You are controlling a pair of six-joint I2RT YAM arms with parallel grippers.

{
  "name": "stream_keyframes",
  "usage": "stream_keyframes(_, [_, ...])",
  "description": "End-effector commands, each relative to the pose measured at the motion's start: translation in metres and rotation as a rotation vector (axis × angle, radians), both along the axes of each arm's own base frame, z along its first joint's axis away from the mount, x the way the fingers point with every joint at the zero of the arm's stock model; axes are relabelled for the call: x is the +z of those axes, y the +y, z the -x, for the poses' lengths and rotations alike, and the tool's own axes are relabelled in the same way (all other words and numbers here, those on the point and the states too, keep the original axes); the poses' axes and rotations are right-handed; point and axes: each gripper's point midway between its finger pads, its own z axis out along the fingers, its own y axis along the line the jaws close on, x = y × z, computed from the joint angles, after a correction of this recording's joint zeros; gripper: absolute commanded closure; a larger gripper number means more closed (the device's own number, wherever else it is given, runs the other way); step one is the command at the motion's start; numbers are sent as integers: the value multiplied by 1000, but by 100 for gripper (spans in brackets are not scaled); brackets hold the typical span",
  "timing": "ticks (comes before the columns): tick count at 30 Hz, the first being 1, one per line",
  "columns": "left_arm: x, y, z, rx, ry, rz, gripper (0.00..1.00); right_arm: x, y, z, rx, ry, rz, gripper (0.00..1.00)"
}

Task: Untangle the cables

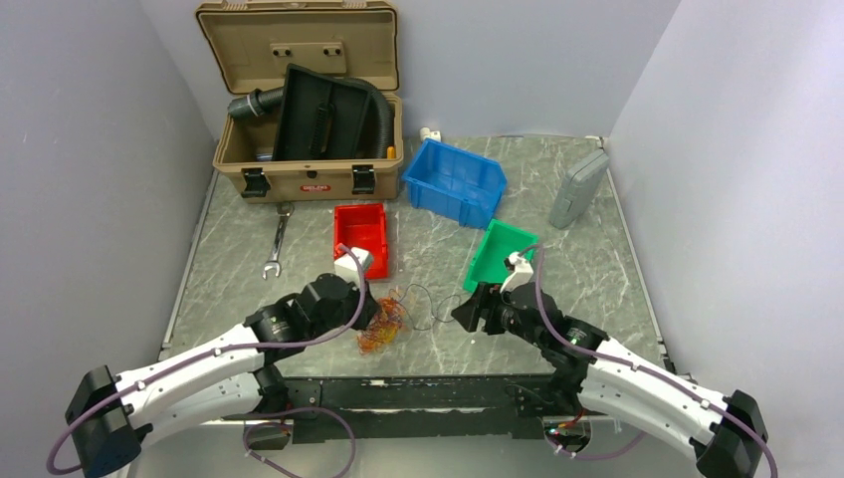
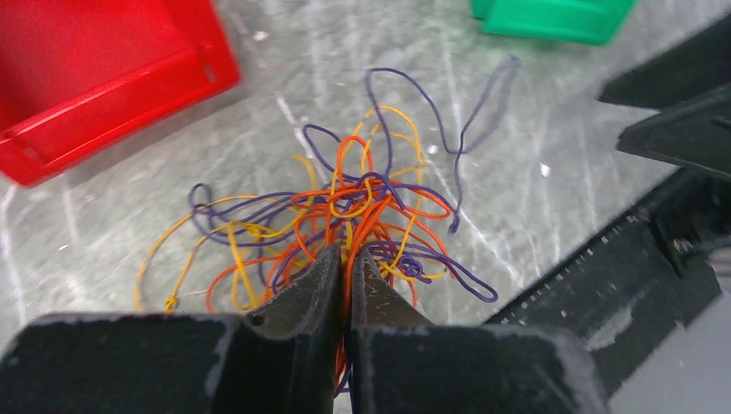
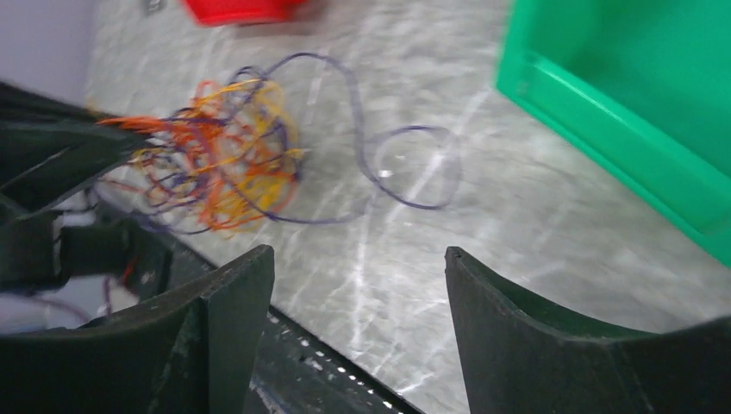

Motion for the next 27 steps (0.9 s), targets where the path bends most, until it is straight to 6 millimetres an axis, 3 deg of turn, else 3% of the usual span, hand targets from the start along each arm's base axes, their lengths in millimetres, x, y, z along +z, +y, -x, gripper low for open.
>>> stream_keyframes(1, [38,-35,9,-216,-124,147,88,55,48,9,303,-219,-154,25])
stream_keyframes(8, [60,-48,28,-379,-189,213,94,68,77,10,469,-277,-118,24])
stream_keyframes(13, [65,-43,33,-395,-211,217,96,78,100,18,566,-304,-173,25])
stream_keyframes(17, [67,-38,31,-372,-219,201,96,66,118,22,586,-268,-149,26])
stream_keyframes(19, [65,-34,27,-345,-221,184,97,58,127,24,594,-248,-121,34])
stream_keyframes(20, [62,-31,24,-325,-219,166,99,53,130,25,582,-230,-102,50])
stream_keyframes(22, [57,-23,16,-269,-208,115,100,44,126,18,505,-198,-71,71])
stream_keyframes(26, [39,23,-15,36,-161,-65,100,36,95,-2,289,-195,-36,75])
stream_keyframes(27, [37,29,-19,62,-161,-102,100,34,85,-5,231,-188,-33,83])
